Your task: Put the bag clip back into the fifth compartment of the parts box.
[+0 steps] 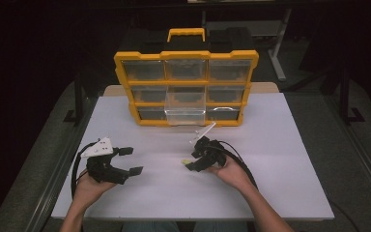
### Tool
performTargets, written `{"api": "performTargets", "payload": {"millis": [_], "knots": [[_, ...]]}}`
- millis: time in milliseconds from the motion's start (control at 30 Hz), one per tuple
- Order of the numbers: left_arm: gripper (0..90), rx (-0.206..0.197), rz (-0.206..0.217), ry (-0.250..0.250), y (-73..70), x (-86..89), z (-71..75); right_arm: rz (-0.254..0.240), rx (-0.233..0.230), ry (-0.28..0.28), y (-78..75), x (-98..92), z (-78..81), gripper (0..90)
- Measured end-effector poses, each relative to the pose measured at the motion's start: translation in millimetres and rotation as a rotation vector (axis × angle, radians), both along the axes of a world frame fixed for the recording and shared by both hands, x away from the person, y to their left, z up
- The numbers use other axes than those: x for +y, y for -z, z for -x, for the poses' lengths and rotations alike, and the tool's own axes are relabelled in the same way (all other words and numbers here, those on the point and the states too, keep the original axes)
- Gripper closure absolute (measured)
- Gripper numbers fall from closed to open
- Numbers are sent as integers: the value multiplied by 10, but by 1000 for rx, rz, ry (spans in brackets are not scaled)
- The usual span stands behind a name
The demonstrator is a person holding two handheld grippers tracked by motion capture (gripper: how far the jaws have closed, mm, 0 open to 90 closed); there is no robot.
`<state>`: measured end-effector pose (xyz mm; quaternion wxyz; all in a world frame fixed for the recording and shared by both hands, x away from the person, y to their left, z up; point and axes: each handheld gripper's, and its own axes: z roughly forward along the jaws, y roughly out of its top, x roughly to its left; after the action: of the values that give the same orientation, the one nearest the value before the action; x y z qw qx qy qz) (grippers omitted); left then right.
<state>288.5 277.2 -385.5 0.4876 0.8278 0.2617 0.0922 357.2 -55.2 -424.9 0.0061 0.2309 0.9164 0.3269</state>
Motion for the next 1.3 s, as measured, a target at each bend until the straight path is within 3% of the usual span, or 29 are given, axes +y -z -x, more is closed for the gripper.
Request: {"api": "performTargets", "payload": {"millis": [233,867,1300], "knots": [[182,-2,0,1,0,5,-4,45,-1,4,46,39,-4,524],[183,-3,3,5,-6,12,-6,88,-23,-20,75,122,27,748],[182,-3,6,7,-6,15,-4,90,-23,-28,81,106,6,768]]}}
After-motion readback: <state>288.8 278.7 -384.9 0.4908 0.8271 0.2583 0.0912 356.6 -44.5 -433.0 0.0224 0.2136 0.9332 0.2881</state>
